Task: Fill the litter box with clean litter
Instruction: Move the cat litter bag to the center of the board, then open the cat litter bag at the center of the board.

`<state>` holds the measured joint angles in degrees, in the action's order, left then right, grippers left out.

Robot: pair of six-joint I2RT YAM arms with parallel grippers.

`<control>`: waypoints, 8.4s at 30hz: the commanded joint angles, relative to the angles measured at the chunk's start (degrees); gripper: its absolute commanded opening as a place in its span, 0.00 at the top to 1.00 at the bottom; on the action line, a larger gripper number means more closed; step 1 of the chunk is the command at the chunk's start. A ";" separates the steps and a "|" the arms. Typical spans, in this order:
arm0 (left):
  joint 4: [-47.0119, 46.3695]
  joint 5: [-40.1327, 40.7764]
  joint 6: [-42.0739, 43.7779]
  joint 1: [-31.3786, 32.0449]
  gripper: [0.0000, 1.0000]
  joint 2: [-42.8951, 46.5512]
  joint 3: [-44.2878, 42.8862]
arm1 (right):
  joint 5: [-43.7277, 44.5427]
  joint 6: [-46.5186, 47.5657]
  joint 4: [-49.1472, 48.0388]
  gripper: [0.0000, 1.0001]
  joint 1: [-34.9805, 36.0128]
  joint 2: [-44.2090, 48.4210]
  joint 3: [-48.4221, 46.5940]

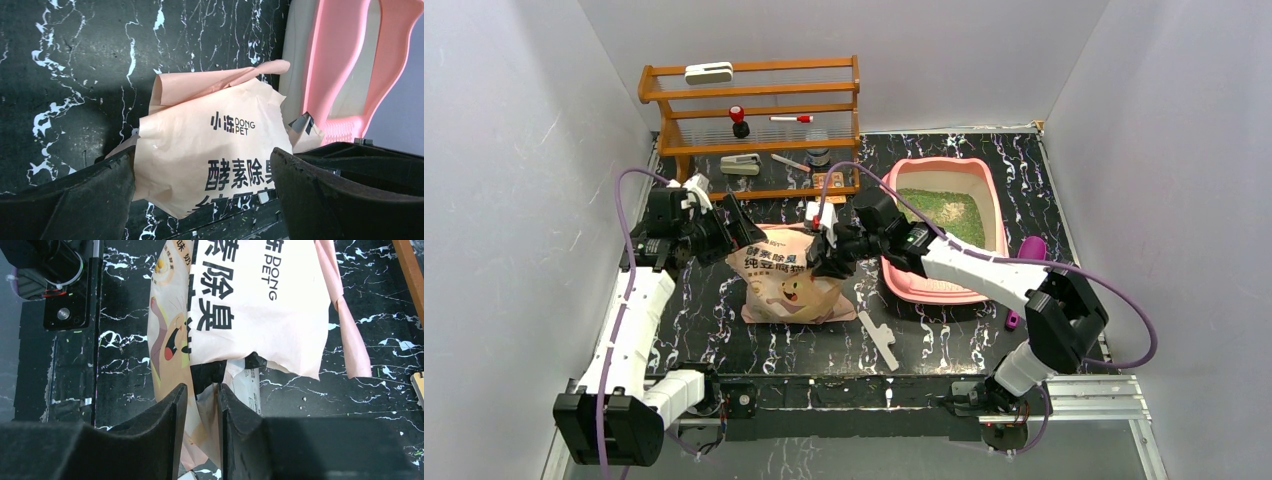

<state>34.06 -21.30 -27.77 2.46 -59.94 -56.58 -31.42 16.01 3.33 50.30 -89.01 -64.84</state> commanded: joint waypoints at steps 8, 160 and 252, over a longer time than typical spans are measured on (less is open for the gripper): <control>-6.96 -12.37 3.51 0.01 0.08 0.50 2.78 | 15.02 -14.88 -0.46 0.44 -1.82 6.87 -4.39; 1.97 -21.43 61.75 11.16 1.00 8.23 -7.43 | -2.91 -31.22 7.75 0.31 -10.00 -3.52 -11.19; -5.44 -18.47 58.44 11.16 1.00 9.63 -6.11 | -17.01 33.27 10.57 0.40 -8.01 6.24 -2.48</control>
<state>33.17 -36.45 30.85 13.98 -51.33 -59.72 -49.01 44.45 10.52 41.63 -80.64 -63.40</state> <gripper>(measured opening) 0.028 0.606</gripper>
